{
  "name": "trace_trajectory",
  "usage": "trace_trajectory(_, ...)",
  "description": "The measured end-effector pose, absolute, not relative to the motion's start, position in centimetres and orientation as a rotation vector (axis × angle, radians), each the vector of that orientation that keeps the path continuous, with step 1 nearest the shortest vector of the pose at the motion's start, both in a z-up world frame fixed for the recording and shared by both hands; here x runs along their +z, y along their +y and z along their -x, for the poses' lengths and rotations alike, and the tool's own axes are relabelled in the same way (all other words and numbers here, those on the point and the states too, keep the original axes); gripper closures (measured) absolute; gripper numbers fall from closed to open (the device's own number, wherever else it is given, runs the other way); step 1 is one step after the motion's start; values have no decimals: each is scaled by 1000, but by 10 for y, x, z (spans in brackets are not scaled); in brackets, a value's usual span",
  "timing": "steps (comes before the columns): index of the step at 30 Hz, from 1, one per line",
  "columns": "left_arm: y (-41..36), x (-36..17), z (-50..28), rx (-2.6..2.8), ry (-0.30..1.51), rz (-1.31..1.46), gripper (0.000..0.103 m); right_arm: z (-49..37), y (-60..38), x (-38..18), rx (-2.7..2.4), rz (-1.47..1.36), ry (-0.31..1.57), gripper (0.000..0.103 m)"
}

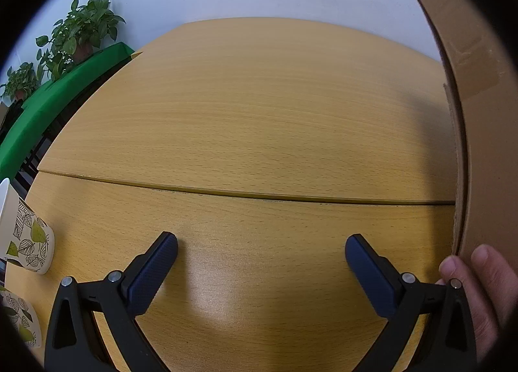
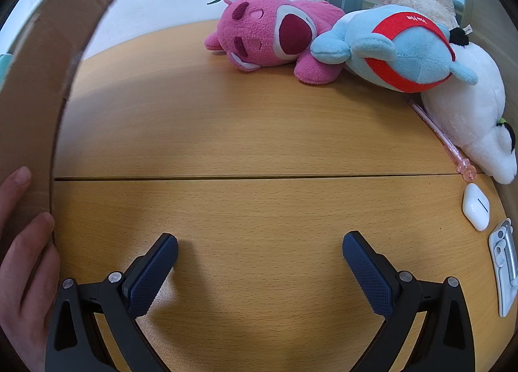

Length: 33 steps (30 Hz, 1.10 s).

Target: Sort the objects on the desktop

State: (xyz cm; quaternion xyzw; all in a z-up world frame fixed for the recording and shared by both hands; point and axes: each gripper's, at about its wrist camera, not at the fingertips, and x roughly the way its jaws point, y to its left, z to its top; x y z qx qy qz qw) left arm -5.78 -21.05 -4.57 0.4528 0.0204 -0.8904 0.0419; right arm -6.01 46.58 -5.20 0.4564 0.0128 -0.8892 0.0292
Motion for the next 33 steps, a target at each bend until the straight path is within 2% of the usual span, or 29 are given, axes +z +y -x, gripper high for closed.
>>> trace_trajectory(33,-211,-48,60,-2721,66,-1384,0,59,464,-51,-2744,-1407,41,0)
